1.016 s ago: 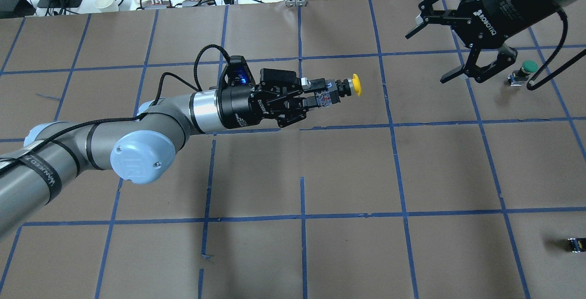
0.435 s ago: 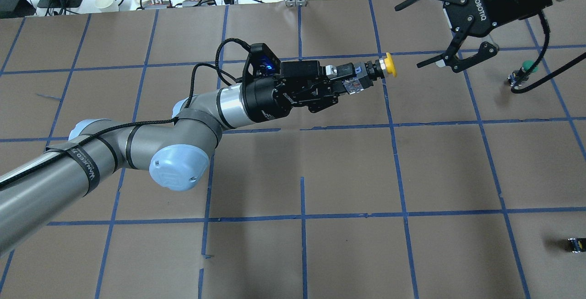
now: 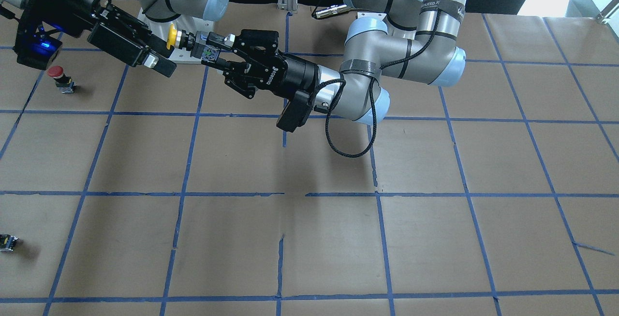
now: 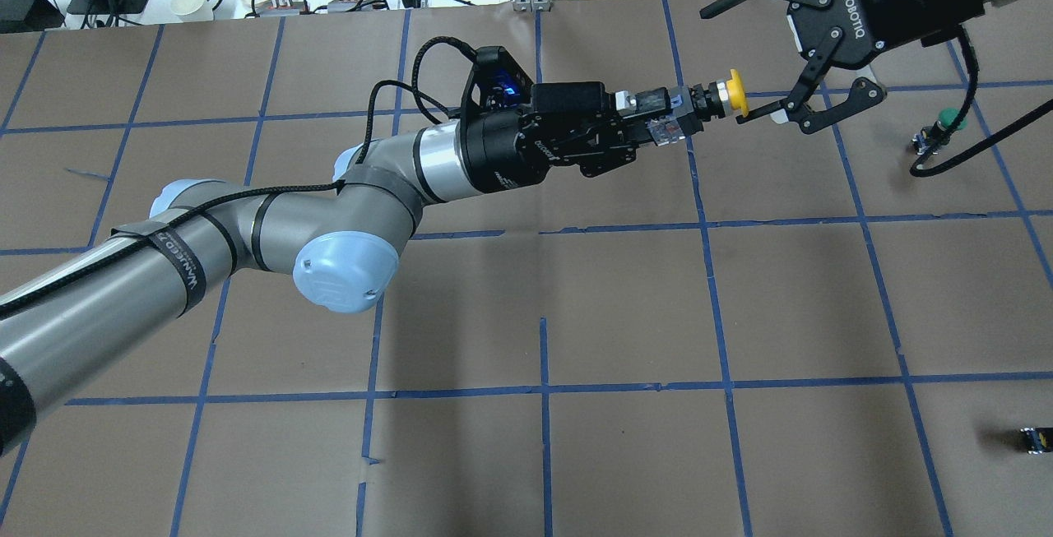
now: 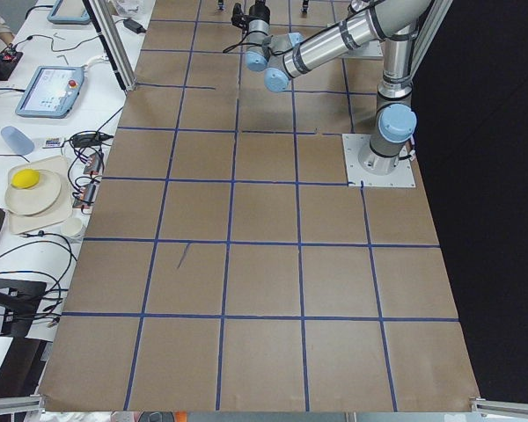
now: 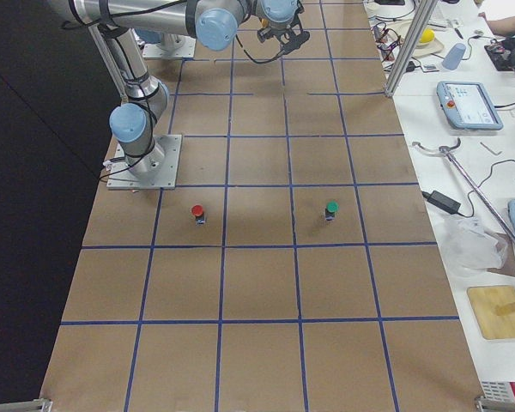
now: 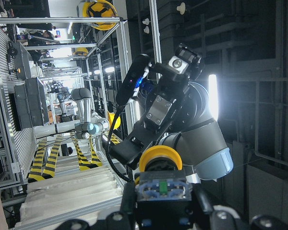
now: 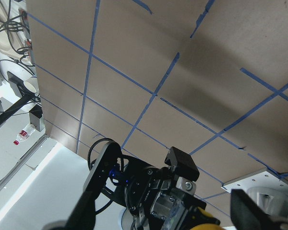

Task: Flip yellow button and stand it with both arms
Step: 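Carry the block toward the right gripper while the right gripper approaches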

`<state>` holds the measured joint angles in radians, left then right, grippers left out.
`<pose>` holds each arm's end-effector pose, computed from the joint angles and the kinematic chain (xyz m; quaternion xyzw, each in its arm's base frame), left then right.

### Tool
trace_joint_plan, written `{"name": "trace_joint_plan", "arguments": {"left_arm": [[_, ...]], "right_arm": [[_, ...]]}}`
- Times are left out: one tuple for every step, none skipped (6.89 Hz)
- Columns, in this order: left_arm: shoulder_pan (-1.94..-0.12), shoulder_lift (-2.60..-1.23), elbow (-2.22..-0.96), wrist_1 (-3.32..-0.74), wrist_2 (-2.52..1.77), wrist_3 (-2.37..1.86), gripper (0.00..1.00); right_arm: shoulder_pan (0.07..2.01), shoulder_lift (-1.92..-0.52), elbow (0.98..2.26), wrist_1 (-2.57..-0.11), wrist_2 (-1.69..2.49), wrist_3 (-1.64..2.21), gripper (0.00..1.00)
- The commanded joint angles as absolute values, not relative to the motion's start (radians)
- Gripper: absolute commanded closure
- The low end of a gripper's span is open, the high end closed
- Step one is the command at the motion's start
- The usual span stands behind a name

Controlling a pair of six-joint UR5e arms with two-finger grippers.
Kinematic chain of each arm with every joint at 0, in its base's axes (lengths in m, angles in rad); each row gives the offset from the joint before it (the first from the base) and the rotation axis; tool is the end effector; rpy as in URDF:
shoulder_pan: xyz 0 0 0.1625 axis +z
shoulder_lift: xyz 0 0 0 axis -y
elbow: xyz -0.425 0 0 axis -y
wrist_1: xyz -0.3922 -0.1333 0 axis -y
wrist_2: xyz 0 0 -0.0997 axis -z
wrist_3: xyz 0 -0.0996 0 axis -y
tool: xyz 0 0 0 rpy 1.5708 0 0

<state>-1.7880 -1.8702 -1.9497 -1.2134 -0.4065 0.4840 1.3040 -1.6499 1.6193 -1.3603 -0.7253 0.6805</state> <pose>-0.3354 -0.4767 0.3284 -0.0611 -0.5556 0.0226 0.8289 0.0832 -0.4838 0.5153 0.4471 0.7915 0.1641 0.3831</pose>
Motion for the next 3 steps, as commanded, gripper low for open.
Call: {"name": "trace_joint_plan", "arguments": {"left_arm": [[-1.804, -1.887, -1.914, -1.215, -0.408, 0.482, 0.88], [-1.804, -1.888, -1.914, -1.216, -0.419, 0.48, 0.91], [-1.804, -1.888, -1.914, -1.218, -0.457, 0.479, 0.95]], "right_arm": [[1.301, -1.664, 1.606, -1.338, -0.738, 0.687, 0.01], [1.295, -1.663, 1.591, -1.338, -0.779, 0.686, 0.01], [1.295, -1.664, 1.571, -1.325, -0.797, 0.686, 0.01]]}}
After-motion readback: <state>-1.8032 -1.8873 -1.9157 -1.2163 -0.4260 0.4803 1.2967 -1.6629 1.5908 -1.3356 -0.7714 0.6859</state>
